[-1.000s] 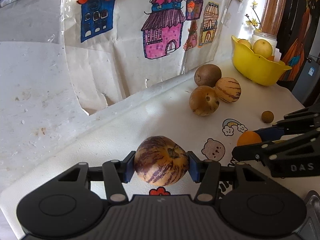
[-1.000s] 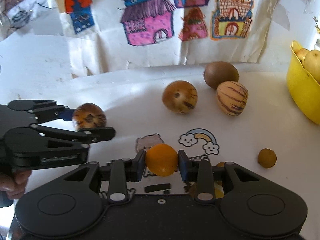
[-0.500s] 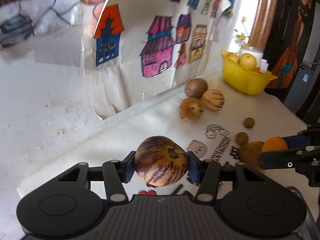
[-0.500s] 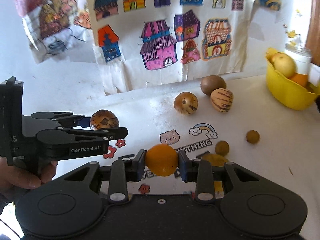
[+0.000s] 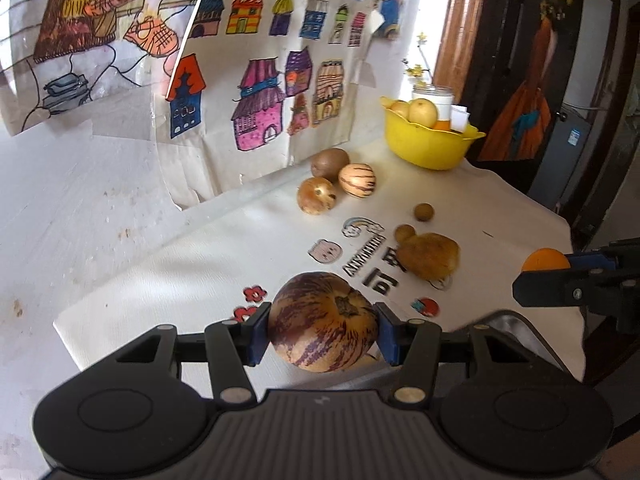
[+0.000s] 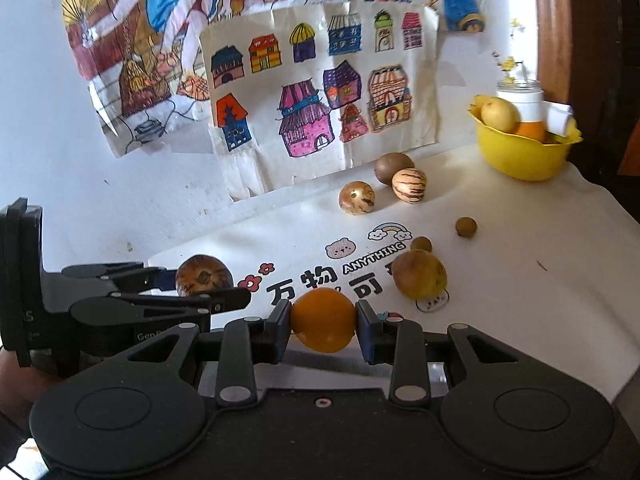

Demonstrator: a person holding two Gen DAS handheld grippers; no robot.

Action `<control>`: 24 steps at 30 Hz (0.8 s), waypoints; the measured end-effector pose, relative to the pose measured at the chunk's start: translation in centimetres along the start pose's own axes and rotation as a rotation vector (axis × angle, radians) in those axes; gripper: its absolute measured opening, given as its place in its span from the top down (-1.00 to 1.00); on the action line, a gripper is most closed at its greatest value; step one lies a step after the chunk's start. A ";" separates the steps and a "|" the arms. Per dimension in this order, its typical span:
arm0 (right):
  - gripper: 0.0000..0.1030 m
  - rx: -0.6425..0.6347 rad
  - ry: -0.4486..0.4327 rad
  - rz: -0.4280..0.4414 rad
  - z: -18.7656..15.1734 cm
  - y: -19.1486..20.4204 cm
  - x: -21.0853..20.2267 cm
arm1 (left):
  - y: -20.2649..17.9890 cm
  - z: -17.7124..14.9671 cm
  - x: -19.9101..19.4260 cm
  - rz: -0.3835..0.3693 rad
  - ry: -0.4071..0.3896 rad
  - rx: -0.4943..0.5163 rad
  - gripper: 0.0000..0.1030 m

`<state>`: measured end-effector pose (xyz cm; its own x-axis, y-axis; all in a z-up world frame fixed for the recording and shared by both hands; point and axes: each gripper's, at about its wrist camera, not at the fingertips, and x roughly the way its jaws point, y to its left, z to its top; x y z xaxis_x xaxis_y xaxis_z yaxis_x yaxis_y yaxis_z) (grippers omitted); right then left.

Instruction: Organize fruits

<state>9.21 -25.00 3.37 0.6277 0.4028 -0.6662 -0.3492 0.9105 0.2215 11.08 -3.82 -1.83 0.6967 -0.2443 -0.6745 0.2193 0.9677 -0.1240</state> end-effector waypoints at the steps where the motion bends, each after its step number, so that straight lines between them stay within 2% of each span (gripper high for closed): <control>1: 0.30 0.001 -0.007 -0.003 -0.3 0.2 -0.6 | -0.2 -0.2 -0.4 -0.003 -0.002 0.003 -0.11; 8: 0.30 0.000 -0.050 -0.011 -1.7 1.2 -3.6 | -1.9 -1.4 -3.4 -0.016 -0.023 0.032 -0.11; 24: 0.30 0.020 -0.075 -0.009 -3.9 1.7 -6.4 | -4.2 -3.6 -5.3 -0.036 -0.010 0.065 -0.11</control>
<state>1.91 -26.38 5.27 0.6810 0.3999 -0.6134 -0.3299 0.9154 0.2305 3.98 -6.40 -0.33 0.6942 -0.2801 -0.6630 0.2882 0.9523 -0.1006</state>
